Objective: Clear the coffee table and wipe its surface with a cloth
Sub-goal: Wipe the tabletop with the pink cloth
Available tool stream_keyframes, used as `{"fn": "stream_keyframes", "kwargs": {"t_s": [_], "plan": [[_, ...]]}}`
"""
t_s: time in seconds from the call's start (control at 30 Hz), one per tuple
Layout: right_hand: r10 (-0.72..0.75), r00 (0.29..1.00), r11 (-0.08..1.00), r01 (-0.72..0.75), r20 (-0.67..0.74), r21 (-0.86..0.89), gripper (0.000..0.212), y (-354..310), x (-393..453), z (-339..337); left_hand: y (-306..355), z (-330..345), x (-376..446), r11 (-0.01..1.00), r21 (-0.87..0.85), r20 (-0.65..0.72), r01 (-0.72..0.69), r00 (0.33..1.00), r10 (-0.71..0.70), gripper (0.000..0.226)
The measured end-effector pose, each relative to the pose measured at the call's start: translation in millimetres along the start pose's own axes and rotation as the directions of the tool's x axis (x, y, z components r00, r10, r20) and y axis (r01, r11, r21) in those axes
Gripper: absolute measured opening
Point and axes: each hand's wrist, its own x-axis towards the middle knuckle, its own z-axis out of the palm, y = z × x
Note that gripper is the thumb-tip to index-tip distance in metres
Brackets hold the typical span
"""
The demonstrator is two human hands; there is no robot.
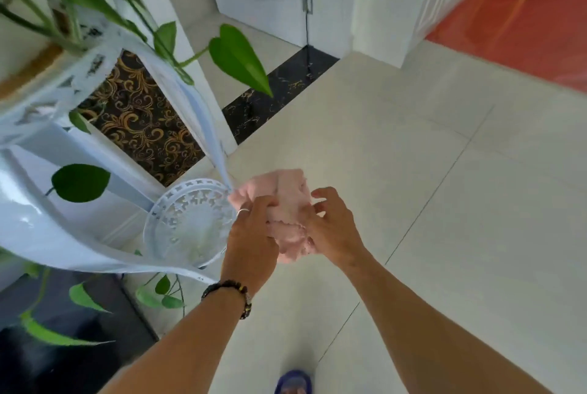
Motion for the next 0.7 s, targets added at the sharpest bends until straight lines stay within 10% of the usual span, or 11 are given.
{"fn": "stream_keyframes", "kwargs": {"t_s": [0.23,0.47,0.7], "plan": [[0.424,0.883,0.879,-0.347,-0.202,0.328,0.071,3.1,-70.2,-147.5,136.3,30.2,-32.8,0.933,-0.131,0.342,-0.335,0.868,0.359,0.062],[0.39,0.752,0.888,-0.155,-0.531,0.433,0.015,26.8,-222.2,-291.3,256.9,102.0,-125.2,0.78,-0.164,0.579,-0.604,0.581,0.571,0.056],[0.381,0.493,0.904,-0.019,-0.782,0.428,0.003,109.8,-442.3,-420.5,393.1,201.9,-315.3,0.578,-0.272,0.784,-0.769,0.171,0.596,0.055]]}}
